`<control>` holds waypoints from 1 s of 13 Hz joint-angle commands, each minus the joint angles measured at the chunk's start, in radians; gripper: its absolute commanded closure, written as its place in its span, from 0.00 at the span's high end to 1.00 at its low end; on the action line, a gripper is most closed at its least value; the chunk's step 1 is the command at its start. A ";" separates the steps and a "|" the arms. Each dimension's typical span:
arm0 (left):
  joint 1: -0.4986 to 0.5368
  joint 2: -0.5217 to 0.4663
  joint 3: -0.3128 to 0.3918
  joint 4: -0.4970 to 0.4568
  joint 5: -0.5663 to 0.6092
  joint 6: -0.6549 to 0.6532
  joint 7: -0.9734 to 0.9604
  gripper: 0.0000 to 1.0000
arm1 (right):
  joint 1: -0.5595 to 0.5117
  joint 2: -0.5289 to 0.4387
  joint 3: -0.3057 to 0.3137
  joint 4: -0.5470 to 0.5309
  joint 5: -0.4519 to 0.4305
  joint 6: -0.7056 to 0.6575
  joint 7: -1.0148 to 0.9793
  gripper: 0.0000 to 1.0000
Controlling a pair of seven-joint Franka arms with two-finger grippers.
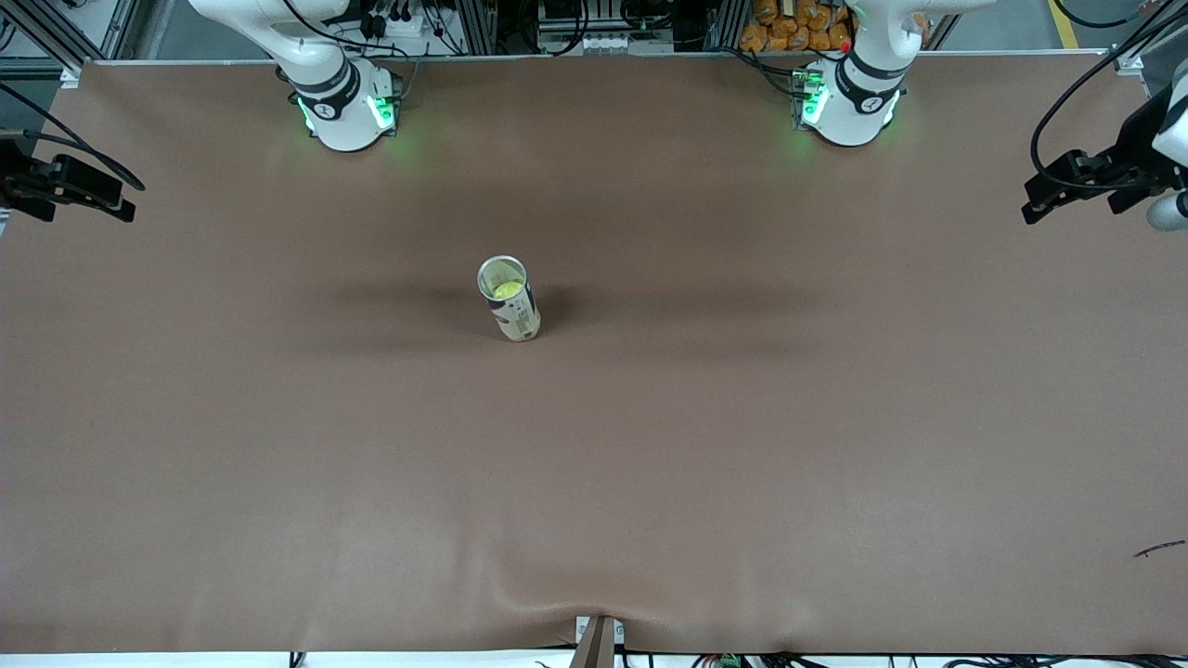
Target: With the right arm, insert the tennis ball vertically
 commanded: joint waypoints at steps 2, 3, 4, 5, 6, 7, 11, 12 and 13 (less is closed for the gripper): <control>0.011 -0.028 -0.009 -0.027 0.003 0.017 0.067 1.00 | 0.016 -0.012 -0.005 -0.003 -0.017 0.003 -0.004 1.00; 0.011 -0.028 -0.009 -0.027 0.003 0.016 0.055 1.00 | 0.016 -0.012 -0.005 -0.003 -0.017 0.003 -0.004 1.00; 0.011 -0.028 -0.009 -0.027 0.003 0.014 0.056 1.00 | 0.016 -0.012 -0.005 -0.003 -0.017 0.001 -0.004 1.00; 0.011 -0.027 -0.009 -0.027 0.003 0.014 0.068 1.00 | 0.016 -0.012 -0.005 -0.003 -0.017 0.001 -0.004 1.00; 0.011 -0.024 -0.009 -0.026 0.005 0.014 0.075 1.00 | 0.016 -0.012 -0.005 -0.003 -0.017 0.001 -0.005 1.00; 0.011 -0.022 -0.009 -0.024 0.005 0.014 0.078 1.00 | 0.016 -0.012 -0.005 -0.003 -0.017 0.001 -0.006 1.00; 0.010 -0.019 -0.009 -0.023 0.003 0.014 0.079 1.00 | 0.016 -0.012 -0.005 -0.003 -0.017 0.003 -0.004 1.00; 0.011 -0.019 -0.009 -0.024 0.002 0.014 0.081 1.00 | 0.016 -0.012 -0.005 -0.003 -0.017 0.003 -0.004 1.00; 0.011 -0.019 -0.009 -0.024 0.002 0.014 0.081 1.00 | 0.016 -0.012 -0.005 -0.003 -0.017 0.003 -0.004 1.00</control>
